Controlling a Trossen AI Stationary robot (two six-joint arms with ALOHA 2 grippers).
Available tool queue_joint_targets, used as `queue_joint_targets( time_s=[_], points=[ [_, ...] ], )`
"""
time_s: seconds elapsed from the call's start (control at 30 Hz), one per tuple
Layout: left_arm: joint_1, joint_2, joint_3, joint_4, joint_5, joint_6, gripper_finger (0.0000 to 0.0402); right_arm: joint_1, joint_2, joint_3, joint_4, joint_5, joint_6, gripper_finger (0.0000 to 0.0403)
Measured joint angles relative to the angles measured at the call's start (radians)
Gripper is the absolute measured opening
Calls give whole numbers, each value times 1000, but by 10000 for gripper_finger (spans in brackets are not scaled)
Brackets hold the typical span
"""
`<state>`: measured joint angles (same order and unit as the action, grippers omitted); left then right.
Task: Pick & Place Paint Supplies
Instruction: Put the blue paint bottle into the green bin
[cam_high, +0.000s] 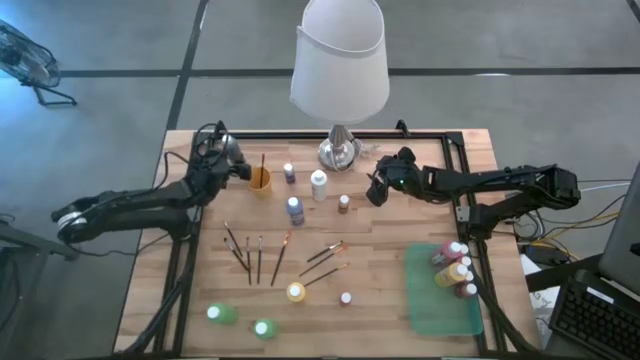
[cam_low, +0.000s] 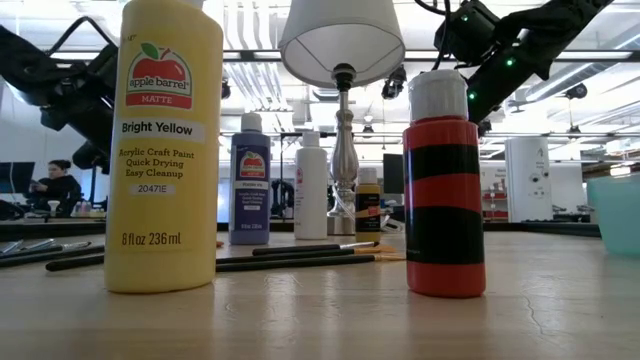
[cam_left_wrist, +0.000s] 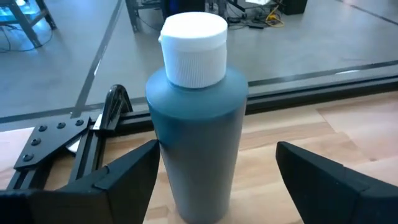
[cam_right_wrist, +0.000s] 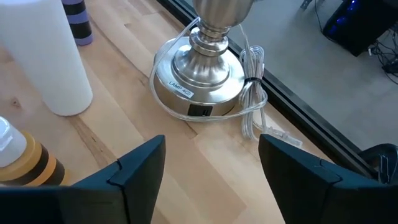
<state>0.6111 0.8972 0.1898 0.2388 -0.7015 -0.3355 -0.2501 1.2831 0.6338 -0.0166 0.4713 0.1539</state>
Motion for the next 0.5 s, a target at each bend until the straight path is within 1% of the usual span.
queue_joint_targets(
  time_s=[0.23, 0.5],
  points=[
    [23, 83, -2, 90, 2, 29, 326, 0, 0, 0, -1, 0, 0, 272],
    [24, 107, -2, 162, 2, 28, 326, 0, 0, 0, -1, 0, -8, 279]
  ],
)
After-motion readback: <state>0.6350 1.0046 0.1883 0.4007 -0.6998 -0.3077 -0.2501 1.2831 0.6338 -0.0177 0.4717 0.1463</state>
